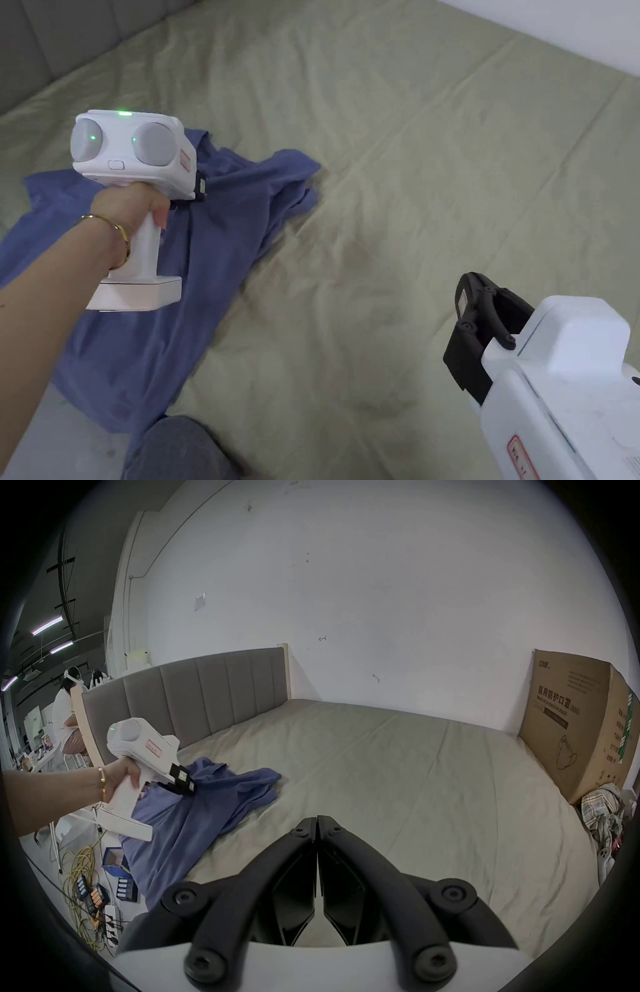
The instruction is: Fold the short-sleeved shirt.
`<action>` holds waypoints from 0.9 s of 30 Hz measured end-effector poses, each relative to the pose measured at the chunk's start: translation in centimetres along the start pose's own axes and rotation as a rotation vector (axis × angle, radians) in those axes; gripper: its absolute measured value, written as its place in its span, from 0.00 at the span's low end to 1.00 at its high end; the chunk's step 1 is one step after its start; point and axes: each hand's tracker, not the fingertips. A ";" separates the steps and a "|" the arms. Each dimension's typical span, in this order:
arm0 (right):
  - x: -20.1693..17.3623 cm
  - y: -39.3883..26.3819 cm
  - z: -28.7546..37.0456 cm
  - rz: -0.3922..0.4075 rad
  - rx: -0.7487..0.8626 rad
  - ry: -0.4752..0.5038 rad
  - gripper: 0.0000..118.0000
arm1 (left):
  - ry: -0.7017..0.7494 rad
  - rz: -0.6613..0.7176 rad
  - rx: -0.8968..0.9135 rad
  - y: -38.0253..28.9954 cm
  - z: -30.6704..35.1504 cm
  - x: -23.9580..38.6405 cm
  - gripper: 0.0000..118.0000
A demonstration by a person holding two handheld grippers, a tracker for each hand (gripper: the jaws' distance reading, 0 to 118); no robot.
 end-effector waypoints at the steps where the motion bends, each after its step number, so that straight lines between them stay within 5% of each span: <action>1: 0.1 0.2 0.6 -0.005 0.011 -0.002 0.00 | -0.016 0.015 0.037 0.3 1.4 -0.6 0.00; 14: 0.4 -0.4 12.1 -0.068 0.149 -0.004 0.00 | -0.163 0.075 0.457 -0.5 24.0 -1.9 0.00; 22: 2.8 0.2 17.9 -0.079 0.257 -0.108 0.00 | -0.444 -0.001 0.716 4.2 39.1 5.2 0.00; 27: 5.2 1.1 20.7 -0.109 0.328 -0.203 0.00 | -0.488 -0.143 0.841 7.5 45.4 11.4 0.00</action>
